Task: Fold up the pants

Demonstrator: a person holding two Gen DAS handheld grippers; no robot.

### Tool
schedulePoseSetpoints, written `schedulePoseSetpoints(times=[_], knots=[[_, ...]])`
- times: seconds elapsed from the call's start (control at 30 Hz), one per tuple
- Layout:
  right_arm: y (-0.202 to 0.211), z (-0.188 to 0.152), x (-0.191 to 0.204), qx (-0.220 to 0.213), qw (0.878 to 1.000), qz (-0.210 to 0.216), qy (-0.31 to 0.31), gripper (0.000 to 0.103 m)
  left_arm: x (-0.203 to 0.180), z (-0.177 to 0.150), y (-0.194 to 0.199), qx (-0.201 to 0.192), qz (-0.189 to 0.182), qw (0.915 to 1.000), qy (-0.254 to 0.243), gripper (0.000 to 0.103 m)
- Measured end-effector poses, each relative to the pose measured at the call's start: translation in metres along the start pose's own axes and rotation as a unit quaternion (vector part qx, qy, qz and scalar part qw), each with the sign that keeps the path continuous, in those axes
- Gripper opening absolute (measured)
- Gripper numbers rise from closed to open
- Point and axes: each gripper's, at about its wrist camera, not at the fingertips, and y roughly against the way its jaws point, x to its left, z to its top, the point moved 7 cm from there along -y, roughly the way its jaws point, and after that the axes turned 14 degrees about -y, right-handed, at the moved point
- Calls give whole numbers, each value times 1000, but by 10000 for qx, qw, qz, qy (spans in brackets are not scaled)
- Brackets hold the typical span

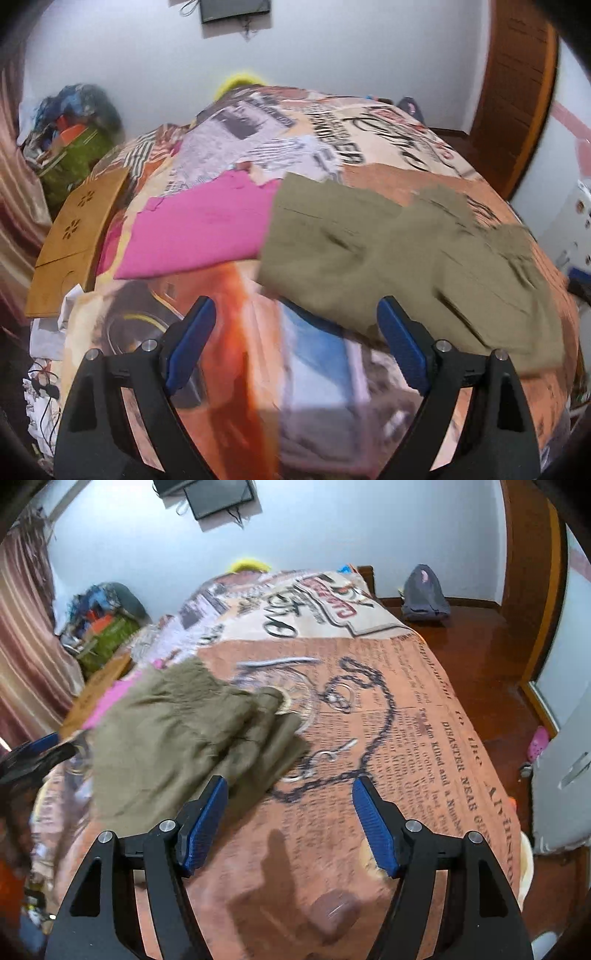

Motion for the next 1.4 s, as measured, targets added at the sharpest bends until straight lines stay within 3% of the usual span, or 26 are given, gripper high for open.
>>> schedulePoseSetpoints(times=[0.13, 0.23, 0.3, 0.4, 0.47, 0.7, 0.77, 0.83, 0.87, 1.03, 1.2, 1.27, 1.33, 1.4], knots=[[-1, -12, 33, 105, 9994, 311, 125, 67, 22, 5, -29, 182, 68, 9998, 106, 90], [-13, -24, 55, 181, 9985, 426, 297, 67, 20, -1, -50, 450, 29, 9990, 17, 90], [-31, -38, 64, 450, 9969, 405, 498, 67, 11, -9, -60, 602, -14, 9981, -102, 90], [-57, -49, 58, 749, 9948, 334, 608, 66, 4, -17, -62, 591, 82, 9980, -211, 90], [-64, -45, 45, 853, 9943, 568, 308, 69, 1, -19, -61, 568, 9, 9982, -183, 90], [-76, -15, 2, 509, 9978, -227, 355, 68, -24, -23, -46, 460, -478, 9971, -380, 90], [-77, -8, -6, 468, 9974, -405, 368, 62, -29, -23, -37, 341, -511, 9972, -432, 89], [-75, -1, -7, 518, 9973, -366, 357, 51, -30, -20, -29, 210, -523, 9972, -491, 89], [-72, 6, -6, 455, 9976, -325, 404, 50, -30, -17, -25, 129, -545, 9970, -537, 88], [-66, 30, 3, 129, 9978, -249, 592, 50, -36, -1, -32, 110, -826, 9931, -831, 64], [-92, 18, 5, 431, 9975, -205, 519, 50, -37, 2, -65, 438, -1547, 9846, -685, 48], [-93, 13, 4, 397, 9970, -247, 620, 50, -34, 1, -65, 404, -1615, 9839, -647, 36], [-89, 11, 3, 392, 9970, -223, 634, 50, -30, -2, -65, 416, -1467, 9860, -669, 8], [-90, 12, 2, 422, 9970, -217, 612, 50, -24, -7, -65, 458, -1397, 9871, -631, 2]])
